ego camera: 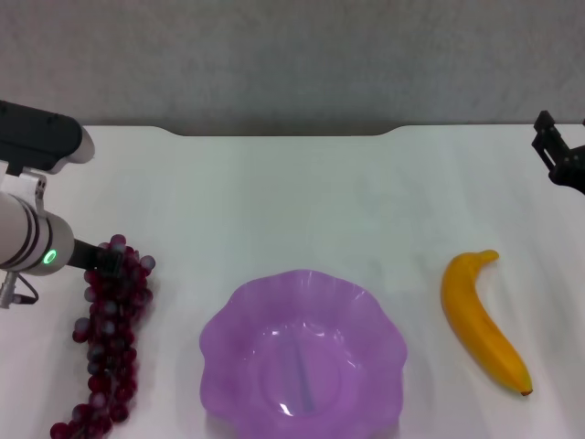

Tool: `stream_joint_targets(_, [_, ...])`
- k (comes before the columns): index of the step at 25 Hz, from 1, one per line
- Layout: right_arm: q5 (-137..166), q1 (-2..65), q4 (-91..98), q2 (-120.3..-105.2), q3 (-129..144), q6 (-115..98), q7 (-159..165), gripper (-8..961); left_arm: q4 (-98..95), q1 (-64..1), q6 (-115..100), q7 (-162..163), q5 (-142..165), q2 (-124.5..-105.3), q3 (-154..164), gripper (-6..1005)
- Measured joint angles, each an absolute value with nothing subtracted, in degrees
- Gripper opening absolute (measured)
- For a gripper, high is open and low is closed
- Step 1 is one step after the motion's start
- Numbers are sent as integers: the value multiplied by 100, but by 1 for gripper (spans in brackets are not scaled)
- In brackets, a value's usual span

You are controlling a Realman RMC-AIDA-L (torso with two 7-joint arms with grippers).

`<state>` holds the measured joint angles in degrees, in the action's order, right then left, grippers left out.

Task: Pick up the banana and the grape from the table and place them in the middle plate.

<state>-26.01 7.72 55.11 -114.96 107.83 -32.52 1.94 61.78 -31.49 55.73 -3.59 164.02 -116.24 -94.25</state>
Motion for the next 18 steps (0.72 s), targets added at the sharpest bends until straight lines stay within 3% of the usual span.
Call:
stream_joint_targets(9, [-2601,765,5506,-11496,10783,-3252,193,656,6211,-3134,5574,-397,16418,-11628,-9351,197])
stream_joint_targets(18, [-2601,764,5504,-11496,10783,-3252,185,656,7074,-2810,5832,-404,16447,-11628,-9351,186])
